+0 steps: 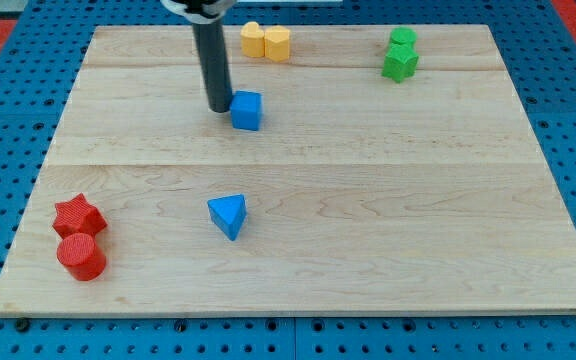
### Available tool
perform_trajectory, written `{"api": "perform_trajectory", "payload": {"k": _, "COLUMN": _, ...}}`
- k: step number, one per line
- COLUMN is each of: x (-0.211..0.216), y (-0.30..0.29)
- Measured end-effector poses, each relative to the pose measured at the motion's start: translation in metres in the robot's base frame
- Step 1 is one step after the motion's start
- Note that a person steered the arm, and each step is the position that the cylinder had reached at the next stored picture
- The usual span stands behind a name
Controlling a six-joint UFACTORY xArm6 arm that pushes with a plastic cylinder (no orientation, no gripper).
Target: Push the triangle into the cube
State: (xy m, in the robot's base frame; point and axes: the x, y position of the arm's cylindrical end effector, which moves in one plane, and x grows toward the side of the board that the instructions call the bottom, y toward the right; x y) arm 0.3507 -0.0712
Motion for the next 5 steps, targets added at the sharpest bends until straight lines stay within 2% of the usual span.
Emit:
{"api": "perform_trajectory", "payload": {"k": 1, "x": 0.012, "y": -0.015}}
{"api": "perform_trajectory", "payload": {"k": 2, "x": 0.111, "y": -0.039}}
{"api": "perform_trajectory", "payload": {"k": 3, "x": 0.172, "y": -0.054}}
{"api": "perform_trajectory", "payload": {"k": 4, "x": 0.203, "y": -0.035}}
{"api": "perform_trajectory", "payload": {"k": 5, "x": 0.187, "y": 0.005}}
